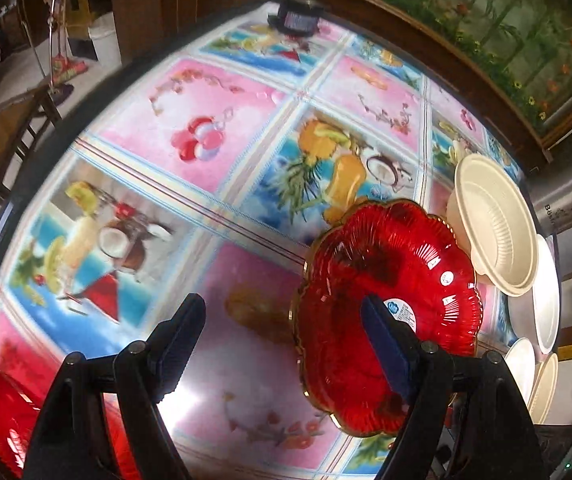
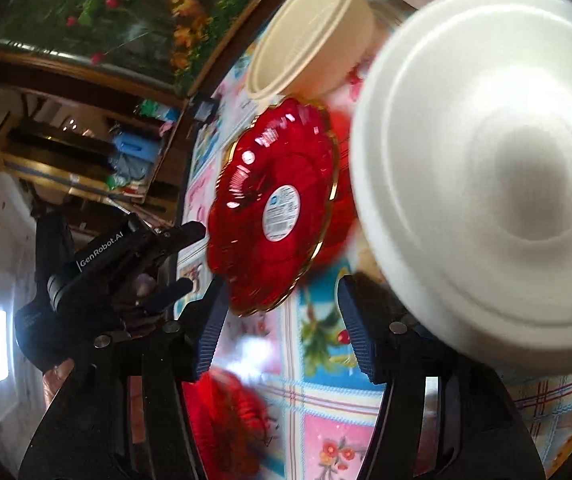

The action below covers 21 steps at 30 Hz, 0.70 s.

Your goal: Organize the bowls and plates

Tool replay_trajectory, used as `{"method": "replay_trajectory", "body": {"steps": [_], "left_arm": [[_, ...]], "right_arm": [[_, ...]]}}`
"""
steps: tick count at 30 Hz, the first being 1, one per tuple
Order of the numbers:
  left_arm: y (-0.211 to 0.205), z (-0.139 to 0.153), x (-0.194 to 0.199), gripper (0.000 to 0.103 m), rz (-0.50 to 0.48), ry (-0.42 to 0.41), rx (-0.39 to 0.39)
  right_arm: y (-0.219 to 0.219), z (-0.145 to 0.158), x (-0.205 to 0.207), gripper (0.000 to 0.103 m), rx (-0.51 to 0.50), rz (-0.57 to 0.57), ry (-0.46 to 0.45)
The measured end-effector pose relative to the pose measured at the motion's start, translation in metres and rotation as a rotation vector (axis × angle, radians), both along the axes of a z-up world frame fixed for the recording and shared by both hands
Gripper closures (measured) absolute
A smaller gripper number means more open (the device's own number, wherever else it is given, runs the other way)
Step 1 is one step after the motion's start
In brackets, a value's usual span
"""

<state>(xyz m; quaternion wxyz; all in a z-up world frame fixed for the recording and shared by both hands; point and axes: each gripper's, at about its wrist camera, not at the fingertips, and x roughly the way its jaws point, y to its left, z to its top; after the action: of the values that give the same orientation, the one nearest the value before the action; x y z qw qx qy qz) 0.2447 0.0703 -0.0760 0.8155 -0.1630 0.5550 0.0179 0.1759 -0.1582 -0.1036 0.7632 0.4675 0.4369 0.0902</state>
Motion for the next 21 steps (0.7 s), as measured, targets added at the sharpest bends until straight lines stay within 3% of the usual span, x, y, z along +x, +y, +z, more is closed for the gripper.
{"method": "replay_trajectory", "body": {"steps": [7,9,12,16,19,21], "left_arm": [[-0.011,-0.01,-0.002,0.025,-0.021,0.021,-0.006],[-0.011,-0.012,-0.005,0.032,-0.015,0.028,0.001],[-0.014,-0.012,-0.004,0.054,-0.026,0.026,0.025],[-0.014,-0.011,-0.007,0.078,-0.03,0.036,0.02],[-0.014,-0.01,-0.011,0.087,-0.04,0.025,0.019],[-0.015,-0.009,-0.014,0.087,-0.044,0.024,0.027]], "right_arm": [[-0.003,-0.001,0.002,0.047,0.003,-0.045,-0.021],[-0.005,-0.001,0.001,0.048,-0.006,-0.055,-0.024],[-0.01,-0.005,0.002,0.06,-0.011,-0.069,-0.019],[-0.016,-0.02,0.006,0.088,0.037,-0.071,0.011],[-0.016,-0.021,0.007,0.089,0.044,-0.069,0.013],[-0.016,-0.02,0.006,0.089,0.042,-0.068,0.012]]}}
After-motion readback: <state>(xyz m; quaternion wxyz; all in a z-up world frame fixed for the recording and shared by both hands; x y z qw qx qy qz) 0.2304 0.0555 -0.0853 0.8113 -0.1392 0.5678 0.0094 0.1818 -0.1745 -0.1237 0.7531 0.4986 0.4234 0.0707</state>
